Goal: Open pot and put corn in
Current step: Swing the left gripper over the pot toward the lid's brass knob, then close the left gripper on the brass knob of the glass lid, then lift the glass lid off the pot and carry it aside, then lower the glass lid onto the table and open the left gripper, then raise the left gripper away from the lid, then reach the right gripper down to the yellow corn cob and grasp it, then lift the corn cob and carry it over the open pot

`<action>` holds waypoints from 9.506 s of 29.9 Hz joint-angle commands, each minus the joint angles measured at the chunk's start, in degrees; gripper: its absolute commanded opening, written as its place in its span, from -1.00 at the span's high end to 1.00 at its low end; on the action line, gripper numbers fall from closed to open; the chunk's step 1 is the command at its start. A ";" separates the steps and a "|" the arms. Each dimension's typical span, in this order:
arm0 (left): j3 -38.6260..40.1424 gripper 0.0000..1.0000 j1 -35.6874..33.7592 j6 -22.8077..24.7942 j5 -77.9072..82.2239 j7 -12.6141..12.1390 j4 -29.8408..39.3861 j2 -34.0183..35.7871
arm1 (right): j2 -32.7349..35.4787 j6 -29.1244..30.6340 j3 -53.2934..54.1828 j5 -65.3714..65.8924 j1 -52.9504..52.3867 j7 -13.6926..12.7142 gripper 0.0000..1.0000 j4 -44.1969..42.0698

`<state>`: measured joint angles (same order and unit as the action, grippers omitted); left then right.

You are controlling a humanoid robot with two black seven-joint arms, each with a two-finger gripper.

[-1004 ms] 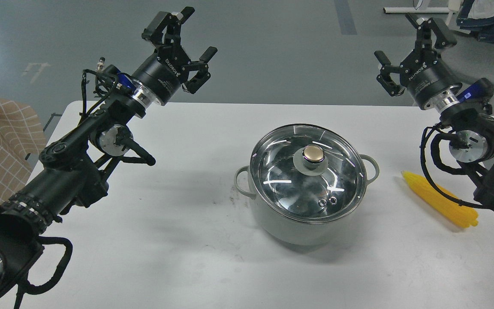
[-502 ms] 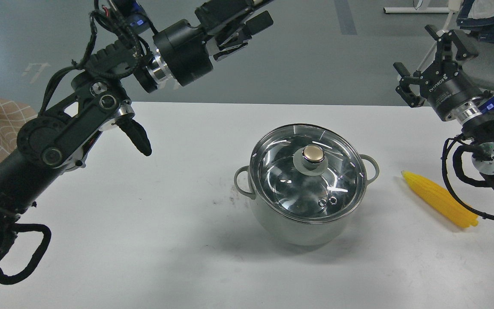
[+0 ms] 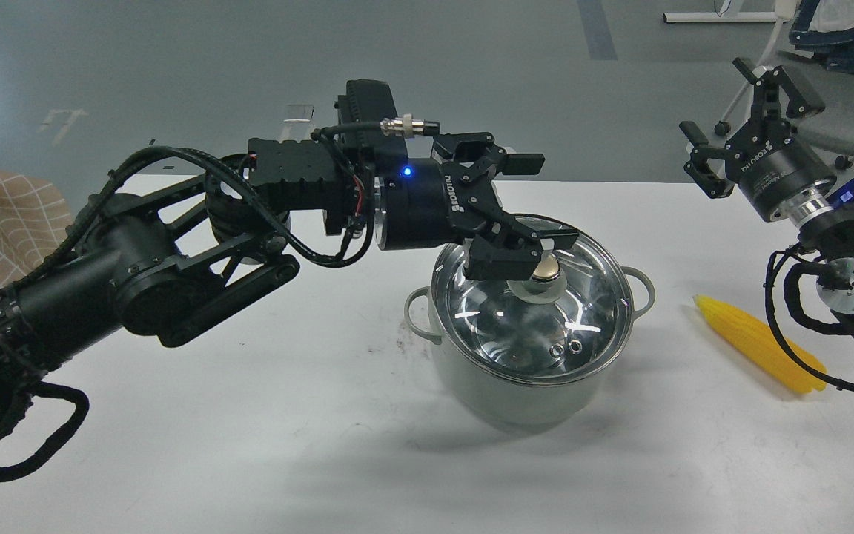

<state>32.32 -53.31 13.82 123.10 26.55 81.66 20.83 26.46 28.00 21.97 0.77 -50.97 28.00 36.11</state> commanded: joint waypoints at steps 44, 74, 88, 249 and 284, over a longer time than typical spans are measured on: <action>-6.30 -0.78 3.65 -3.98 1.90 -0.88 -15.22 -8.70 | 0.79 0.00 0.09 0.64 2.46 0.00 -0.95 1.78; -4.11 0.68 -5.67 -3.54 1.90 -2.47 -2.57 7.27 | 0.87 0.00 0.09 0.64 2.99 0.00 -0.95 1.86; -4.02 0.69 13.65 -22.41 -4.52 -0.01 1.66 37.70 | -0.01 0.00 0.17 1.78 3.42 0.00 -0.95 1.69; 21.91 -0.66 25.01 -4.24 -83.98 -1.76 3.24 24.43 | 26.17 -25.81 -47.72 95.21 -28.62 0.00 0.55 24.07; 22.61 -0.66 25.27 -4.24 -83.63 -2.91 3.15 20.39 | -7.21 -18.77 -67.94 74.82 -53.09 0.00 0.52 25.16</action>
<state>54.98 -28.15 9.54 39.50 23.61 84.81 41.24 20.23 9.25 -45.80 75.63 -105.29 28.00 62.27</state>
